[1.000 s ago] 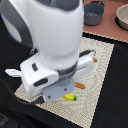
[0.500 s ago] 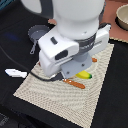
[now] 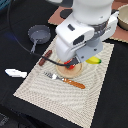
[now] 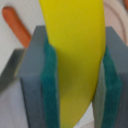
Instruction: Interact with the objects in diverse but meaningful ways.
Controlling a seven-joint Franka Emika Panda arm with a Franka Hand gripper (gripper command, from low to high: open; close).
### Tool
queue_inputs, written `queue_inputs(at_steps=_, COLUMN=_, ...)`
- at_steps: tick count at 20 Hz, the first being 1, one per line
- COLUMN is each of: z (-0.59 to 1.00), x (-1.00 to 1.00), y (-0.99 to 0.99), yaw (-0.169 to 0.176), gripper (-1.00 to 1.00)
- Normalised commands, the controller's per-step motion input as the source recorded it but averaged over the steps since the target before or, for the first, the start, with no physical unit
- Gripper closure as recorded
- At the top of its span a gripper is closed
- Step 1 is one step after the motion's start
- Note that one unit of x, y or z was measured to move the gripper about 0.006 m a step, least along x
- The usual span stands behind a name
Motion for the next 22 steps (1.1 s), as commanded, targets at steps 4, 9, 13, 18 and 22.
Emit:
queue_inputs(at_steps=4, z=0.00, x=-0.29, y=0.96, yaw=0.002, gripper=1.00)
queue_inputs(at_steps=9, z=-0.01, x=-0.32, y=0.93, yaw=0.009, gripper=1.00)
queue_inputs(at_steps=13, z=-0.11, x=-0.43, y=0.86, yaw=0.029, gripper=1.00)
queue_inputs(at_steps=18, z=-0.32, x=-0.54, y=0.65, yaw=0.048, gripper=1.00)
queue_inputs(at_steps=22, z=-0.51, x=-0.67, y=0.37, yaw=0.057, gripper=1.00)
